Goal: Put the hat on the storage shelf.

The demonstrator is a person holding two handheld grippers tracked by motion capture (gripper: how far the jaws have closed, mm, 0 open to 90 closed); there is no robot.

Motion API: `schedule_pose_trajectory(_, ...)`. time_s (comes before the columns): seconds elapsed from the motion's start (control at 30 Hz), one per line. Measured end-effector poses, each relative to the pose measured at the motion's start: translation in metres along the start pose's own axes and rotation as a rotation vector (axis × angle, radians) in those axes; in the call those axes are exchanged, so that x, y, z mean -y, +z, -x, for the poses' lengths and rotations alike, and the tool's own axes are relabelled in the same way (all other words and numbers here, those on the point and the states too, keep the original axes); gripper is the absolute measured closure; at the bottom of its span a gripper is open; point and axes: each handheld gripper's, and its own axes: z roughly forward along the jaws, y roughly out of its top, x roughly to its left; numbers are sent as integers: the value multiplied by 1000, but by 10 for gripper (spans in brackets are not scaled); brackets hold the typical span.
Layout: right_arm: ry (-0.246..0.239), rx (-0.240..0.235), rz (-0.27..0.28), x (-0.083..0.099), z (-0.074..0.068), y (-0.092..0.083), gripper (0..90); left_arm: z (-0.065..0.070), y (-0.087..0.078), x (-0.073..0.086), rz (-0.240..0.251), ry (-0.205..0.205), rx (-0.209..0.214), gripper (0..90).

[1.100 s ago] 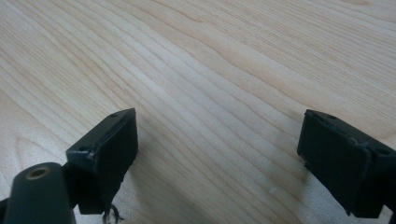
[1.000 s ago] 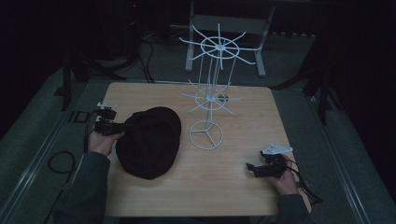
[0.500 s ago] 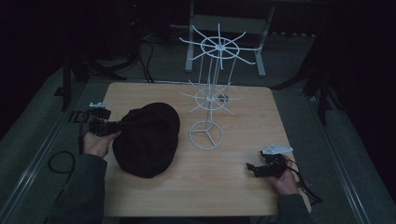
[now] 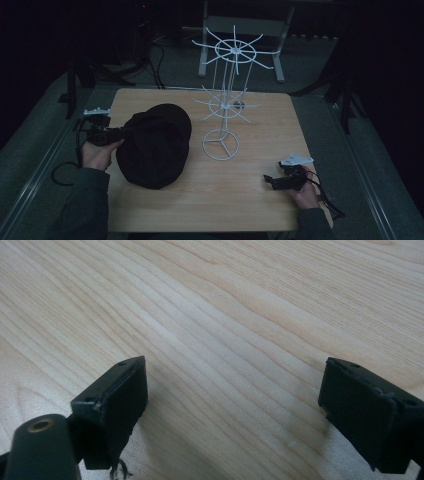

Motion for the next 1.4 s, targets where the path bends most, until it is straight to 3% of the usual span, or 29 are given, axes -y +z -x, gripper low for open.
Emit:
schedule_pose_trajectory(0.5,2,0,0,0,0,0,122,2,-21,-3,59,-5,15,768)
schedule_pose_trajectory(1.4,-1,1,1,0,0,0,121,10,-39,-12,152,-21,126,766)
